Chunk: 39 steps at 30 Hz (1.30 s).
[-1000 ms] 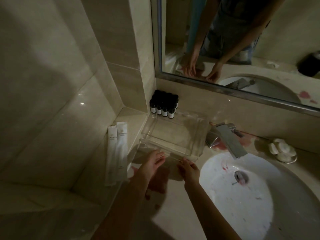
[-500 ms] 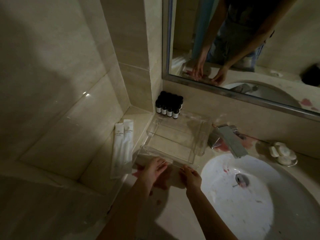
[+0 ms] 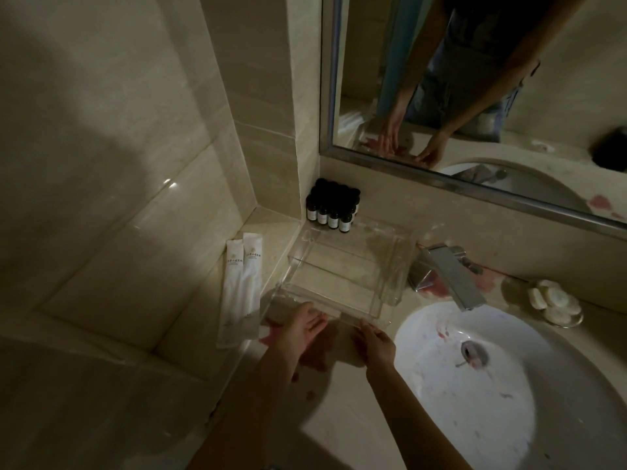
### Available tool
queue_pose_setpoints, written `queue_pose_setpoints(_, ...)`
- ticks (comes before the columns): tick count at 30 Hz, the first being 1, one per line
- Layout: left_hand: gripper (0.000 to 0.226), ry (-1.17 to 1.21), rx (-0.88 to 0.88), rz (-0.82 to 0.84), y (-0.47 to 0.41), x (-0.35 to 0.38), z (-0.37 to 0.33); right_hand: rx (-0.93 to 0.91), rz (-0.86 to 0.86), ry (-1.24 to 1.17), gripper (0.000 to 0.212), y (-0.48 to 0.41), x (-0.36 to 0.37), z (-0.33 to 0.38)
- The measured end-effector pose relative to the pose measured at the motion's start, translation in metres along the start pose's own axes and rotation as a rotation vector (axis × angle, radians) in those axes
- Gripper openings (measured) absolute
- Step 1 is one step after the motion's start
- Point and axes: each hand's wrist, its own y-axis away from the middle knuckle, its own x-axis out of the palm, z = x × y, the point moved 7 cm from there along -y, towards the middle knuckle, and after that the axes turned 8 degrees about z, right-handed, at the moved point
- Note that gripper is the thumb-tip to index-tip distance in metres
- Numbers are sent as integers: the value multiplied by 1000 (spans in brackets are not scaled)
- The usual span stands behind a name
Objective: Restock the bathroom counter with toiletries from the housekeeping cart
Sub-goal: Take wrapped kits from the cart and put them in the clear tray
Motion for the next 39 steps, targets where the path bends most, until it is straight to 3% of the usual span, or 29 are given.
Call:
queue_pose_setpoints(3, 24, -70, -33, 29, 21, 12, 1, -9, 10, 28, 14, 0, -1, 2)
queue_pose_setpoints(8, 25, -112, -40, 36, 33, 18, 0, -1, 30, 51, 15, 0, 1, -1)
queue_pose_setpoints(17, 35, 31, -41, -31, 40, 3, 6, -20, -11, 50, 7, 7, -4, -12)
queue_pose_setpoints(24, 45, 19, -58, -22, 66, 18, 0, -33, 2, -12, 22, 15, -6, -8)
queue_pose_setpoints(39, 35, -30, -51, -54, 68, 7, 4, 9, 22, 27, 19, 16, -7, -21)
